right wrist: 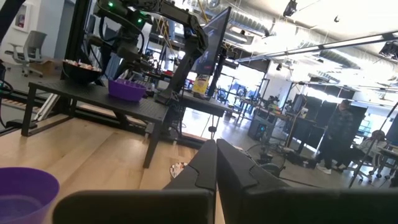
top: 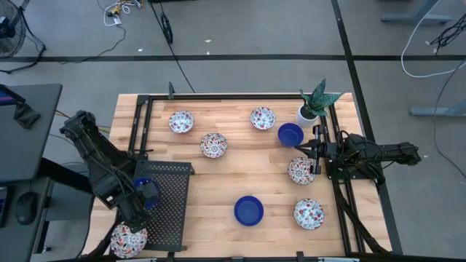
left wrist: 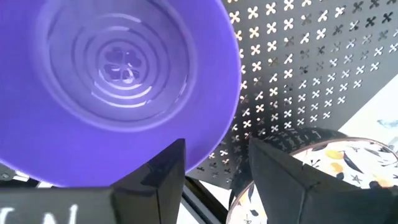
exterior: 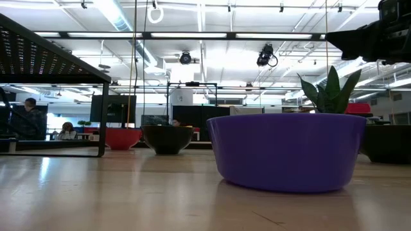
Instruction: Pick & Place Mini bowls
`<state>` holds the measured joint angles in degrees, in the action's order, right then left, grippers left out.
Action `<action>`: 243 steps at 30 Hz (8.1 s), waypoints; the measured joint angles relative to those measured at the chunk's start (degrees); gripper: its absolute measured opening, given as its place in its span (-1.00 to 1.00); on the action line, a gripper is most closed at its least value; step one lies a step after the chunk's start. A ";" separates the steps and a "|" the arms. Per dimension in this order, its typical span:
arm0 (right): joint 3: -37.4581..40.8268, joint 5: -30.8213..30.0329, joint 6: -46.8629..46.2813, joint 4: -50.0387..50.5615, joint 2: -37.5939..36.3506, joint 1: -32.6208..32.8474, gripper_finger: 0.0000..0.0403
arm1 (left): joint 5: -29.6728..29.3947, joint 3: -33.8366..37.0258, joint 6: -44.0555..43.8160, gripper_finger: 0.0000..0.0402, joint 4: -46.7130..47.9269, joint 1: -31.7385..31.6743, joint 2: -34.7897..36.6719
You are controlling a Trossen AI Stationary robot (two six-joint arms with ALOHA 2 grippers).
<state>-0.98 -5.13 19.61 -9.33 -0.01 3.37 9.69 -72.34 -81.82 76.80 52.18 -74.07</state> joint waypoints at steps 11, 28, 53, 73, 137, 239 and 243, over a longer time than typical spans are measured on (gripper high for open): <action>0.00 0.02 0.00 -0.01 0.00 0.00 -0.96 | -0.93 -0.02 0.26 -0.17 1.38 -2.00 3.58; -0.01 0.01 -0.01 -0.01 0.00 -0.01 -0.96 | -6.99 -0.02 6.64 -0.98 5.52 -2.41 1.85; -0.01 0.02 -0.01 -0.01 0.00 0.01 -0.96 | -10.13 -5.77 7.83 -0.97 9.21 -3.77 -0.08; -0.01 -0.04 -0.01 0.05 0.00 0.01 -0.96 | -30.48 6.95 74.01 -0.84 -47.51 -43.84 -3.65; 0.00 0.00 0.00 0.07 0.37 0.01 -0.96 | -30.10 13.55 73.42 -0.60 -56.26 -50.12 -26.42; -0.01 0.01 0.00 0.01 0.42 0.01 -0.96 | 2.83 -49.13 -13.38 -0.95 13.29 9.65 -30.48; -0.01 0.00 0.00 0.01 0.42 0.01 -0.96 | -0.81 -49.13 -10.19 -0.95 13.26 8.97 -29.64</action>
<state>-0.99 -5.13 19.61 -9.32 0.40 3.38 8.88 -121.47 -92.01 90.06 61.15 -103.71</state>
